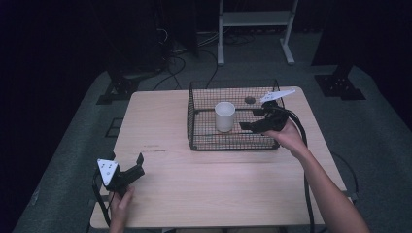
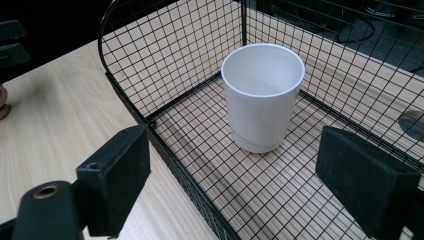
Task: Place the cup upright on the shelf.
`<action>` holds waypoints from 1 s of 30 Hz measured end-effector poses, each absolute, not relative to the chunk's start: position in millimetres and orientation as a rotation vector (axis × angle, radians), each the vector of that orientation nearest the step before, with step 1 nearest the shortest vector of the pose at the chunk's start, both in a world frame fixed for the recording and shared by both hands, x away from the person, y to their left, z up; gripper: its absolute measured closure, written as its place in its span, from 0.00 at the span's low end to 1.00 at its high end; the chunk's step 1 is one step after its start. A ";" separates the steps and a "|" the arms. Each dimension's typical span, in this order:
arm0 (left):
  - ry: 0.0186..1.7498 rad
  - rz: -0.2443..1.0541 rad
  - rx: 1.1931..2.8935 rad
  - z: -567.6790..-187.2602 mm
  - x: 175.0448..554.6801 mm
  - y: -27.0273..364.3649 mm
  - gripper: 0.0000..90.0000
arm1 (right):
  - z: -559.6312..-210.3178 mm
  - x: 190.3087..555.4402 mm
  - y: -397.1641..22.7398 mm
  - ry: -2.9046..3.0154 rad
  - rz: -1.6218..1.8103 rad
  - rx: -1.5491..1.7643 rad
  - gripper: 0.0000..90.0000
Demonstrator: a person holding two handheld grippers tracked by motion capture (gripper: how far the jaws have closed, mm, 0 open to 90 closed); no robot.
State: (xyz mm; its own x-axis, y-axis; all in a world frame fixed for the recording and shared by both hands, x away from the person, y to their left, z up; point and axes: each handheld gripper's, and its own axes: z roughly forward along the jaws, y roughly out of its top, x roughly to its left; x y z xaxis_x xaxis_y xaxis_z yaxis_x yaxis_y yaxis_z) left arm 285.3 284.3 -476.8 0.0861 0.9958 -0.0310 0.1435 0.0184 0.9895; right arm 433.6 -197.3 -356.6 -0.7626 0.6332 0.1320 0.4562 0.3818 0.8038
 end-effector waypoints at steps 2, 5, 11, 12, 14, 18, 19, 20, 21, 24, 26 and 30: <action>1.258 1.055 1.335 -476.8 285.3 284.3 0.00 | -357.1 431.8 -198.1 2.443 1.321 0.975 0.15; 1.256 1.055 1.336 -476.8 285.3 284.2 0.00 | -356.3 430.0 -199.5 2.443 1.323 0.970 0.15; 1.254 1.055 1.337 -476.8 285.3 284.1 0.00 | -358.2 423.7 -202.3 2.440 1.335 0.962 0.15; 1.253 1.056 1.338 -476.8 285.3 284.0 0.00 | -359.3 422.6 -202.7 2.441 1.336 0.962 0.15; 1.253 1.058 1.340 -476.8 285.2 283.7 0.00 | -361.1 420.5 -203.4 2.445 1.328 0.959 0.15; 1.253 1.057 1.339 -476.8 285.2 283.7 0.00 | -363.0 417.2 -205.2 2.448 1.331 0.956 0.15; 1.253 1.057 1.340 -476.8 285.2 283.7 0.00 | -363.4 416.4 -205.8 2.450 1.330 0.958 0.15; 1.253 1.057 1.340 -476.8 285.3 283.7 0.00 | -363.8 415.4 -206.5 2.448 1.331 0.959 0.15; 1.253 1.057 1.339 -476.8 285.3 283.7 0.00 | -364.2 414.4 -207.2 2.449 1.330 0.958 0.15; 1.253 1.058 1.340 -476.8 285.3 283.7 0.00 | -365.9 411.5 -210.2 2.444 1.337 0.960 0.15; 1.252 1.058 1.340 -476.8 285.3 283.6 0.00 | -367.6 410.3 -212.6 2.443 1.332 0.966 0.15; 1.253 1.059 1.339 -476.8 285.2 283.3 0.00 | -371.1 407.7 -216.8 2.442 1.334 0.974 0.15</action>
State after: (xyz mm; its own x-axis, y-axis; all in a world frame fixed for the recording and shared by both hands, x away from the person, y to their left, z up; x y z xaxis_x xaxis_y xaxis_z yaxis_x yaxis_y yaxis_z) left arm 285.2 283.3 -476.8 0.0877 0.9958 -0.0247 0.1416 0.0121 0.9898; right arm 407.7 -216.8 -371.1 -0.7652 0.6292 0.1366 0.4548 0.3781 0.8063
